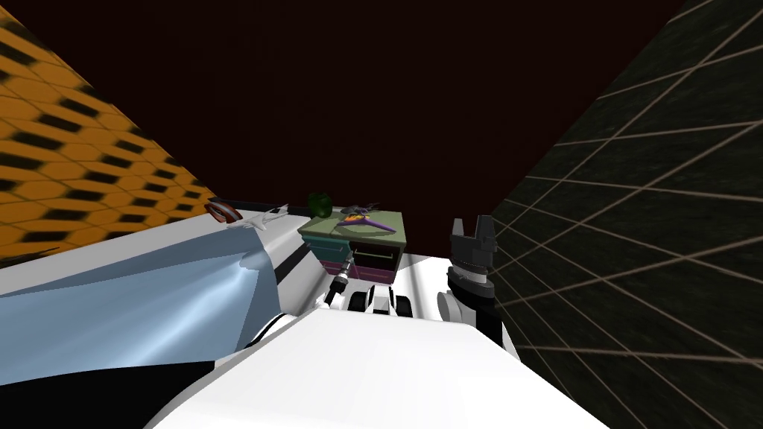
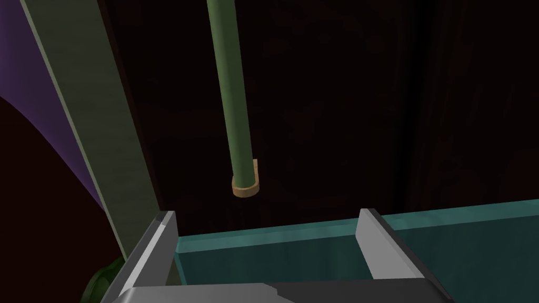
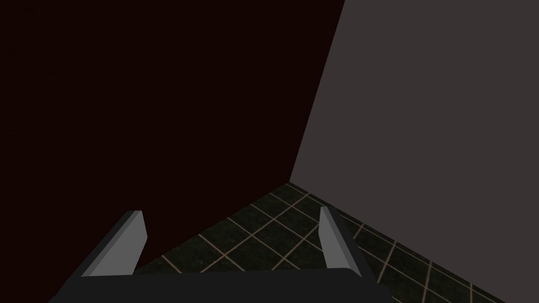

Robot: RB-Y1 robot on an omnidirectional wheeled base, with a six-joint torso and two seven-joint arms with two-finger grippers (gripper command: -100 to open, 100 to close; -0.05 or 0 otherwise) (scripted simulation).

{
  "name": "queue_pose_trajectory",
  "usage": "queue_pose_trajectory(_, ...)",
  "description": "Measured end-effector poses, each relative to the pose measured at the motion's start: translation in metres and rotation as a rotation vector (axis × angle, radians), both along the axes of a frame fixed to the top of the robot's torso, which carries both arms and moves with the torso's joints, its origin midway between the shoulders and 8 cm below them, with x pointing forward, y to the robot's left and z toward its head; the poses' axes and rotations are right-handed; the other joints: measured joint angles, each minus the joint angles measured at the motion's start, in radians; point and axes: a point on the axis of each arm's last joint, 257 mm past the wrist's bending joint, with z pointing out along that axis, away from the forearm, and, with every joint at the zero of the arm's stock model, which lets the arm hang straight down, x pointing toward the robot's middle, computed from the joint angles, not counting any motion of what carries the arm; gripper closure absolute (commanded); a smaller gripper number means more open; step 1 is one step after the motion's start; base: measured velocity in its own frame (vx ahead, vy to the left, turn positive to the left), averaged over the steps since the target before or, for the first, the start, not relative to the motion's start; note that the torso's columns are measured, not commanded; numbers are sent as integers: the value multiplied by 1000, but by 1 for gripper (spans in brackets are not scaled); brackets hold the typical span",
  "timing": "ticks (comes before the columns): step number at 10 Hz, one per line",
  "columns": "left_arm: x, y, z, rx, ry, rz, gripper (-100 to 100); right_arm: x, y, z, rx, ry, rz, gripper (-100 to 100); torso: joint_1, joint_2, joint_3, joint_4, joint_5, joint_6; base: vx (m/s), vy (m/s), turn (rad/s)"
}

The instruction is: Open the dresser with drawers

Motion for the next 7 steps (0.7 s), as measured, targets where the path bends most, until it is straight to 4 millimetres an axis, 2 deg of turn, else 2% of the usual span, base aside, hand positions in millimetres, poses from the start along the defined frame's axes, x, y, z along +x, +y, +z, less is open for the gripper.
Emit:
queue_pose_trajectory(4,12,-5,3,-18,10,-2,-100,0,0,0,0,0,0,0,0,2,1,1,0,0,-43,-4,4)
queue_pose_trajectory(7,36,-10,6,-33,37,-4,-100,0,0,0,0,0,0,0,1,2,1,0,0,0,-75,-2,4)
